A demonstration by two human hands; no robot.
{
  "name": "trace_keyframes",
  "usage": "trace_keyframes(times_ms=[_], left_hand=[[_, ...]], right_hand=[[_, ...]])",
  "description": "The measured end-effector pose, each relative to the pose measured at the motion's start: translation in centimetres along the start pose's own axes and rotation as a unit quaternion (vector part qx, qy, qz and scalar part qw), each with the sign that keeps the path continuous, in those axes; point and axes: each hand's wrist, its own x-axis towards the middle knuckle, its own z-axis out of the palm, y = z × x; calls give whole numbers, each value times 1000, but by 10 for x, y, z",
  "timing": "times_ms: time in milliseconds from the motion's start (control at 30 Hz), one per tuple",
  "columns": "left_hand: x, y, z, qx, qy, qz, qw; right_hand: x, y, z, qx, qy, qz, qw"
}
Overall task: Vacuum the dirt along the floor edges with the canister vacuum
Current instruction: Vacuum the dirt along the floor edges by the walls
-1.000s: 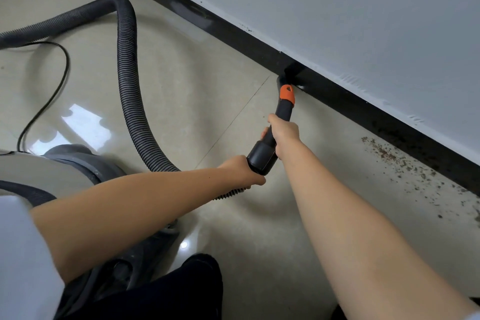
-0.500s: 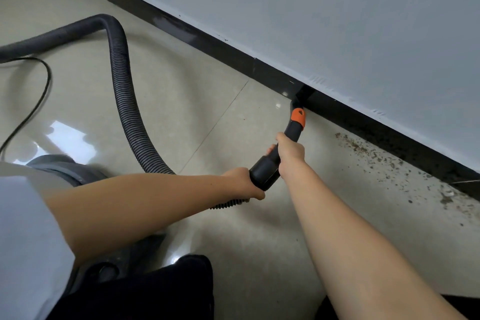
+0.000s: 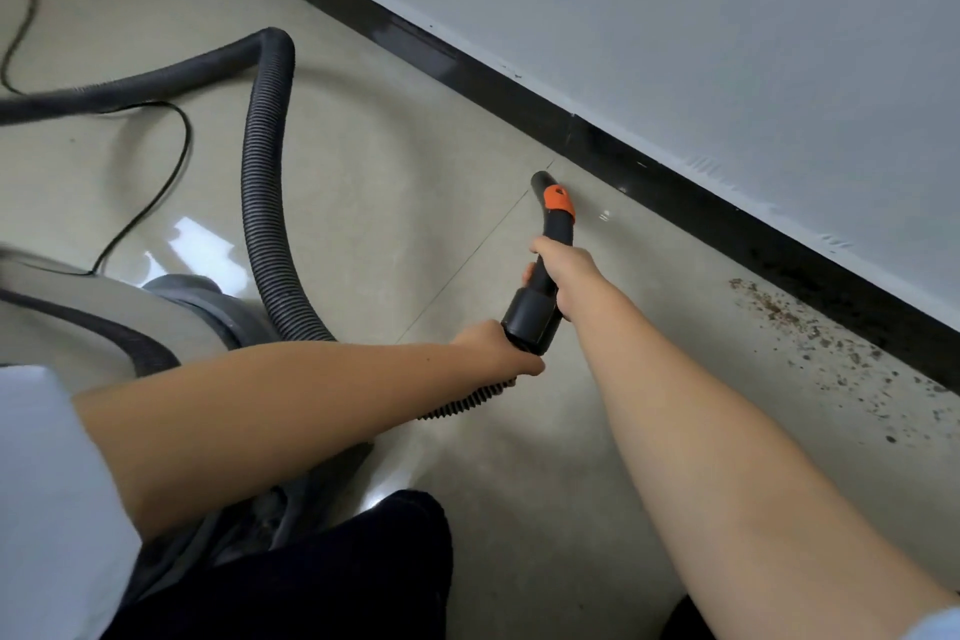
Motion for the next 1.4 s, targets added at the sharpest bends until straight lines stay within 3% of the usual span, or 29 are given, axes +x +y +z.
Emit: trace_keyframes(times_ms=[233,467,733,933,1200,1400], left_hand=[[-3,19,6,0,-24,10,1000],[-35,-17,47,-44,-36,-2,998],[-57,-37,59,-1,-86,14,996],[-44,-10,37,32,-75,36,996],[-38,-5,40,29,-71,30,997],[-42,-4,83,12,-132,21,991]], right_hand=[[5,-11,-17,-13,1,-4,1000],[-19,32,-26,-81,-38,7,996],[-48,67,-49,1,15,18,1000],[-41,43,-46,49,39,0,998],[-36,33,-47,11,7,2,1000],[-48,56,-90,20,59,-6,998]])
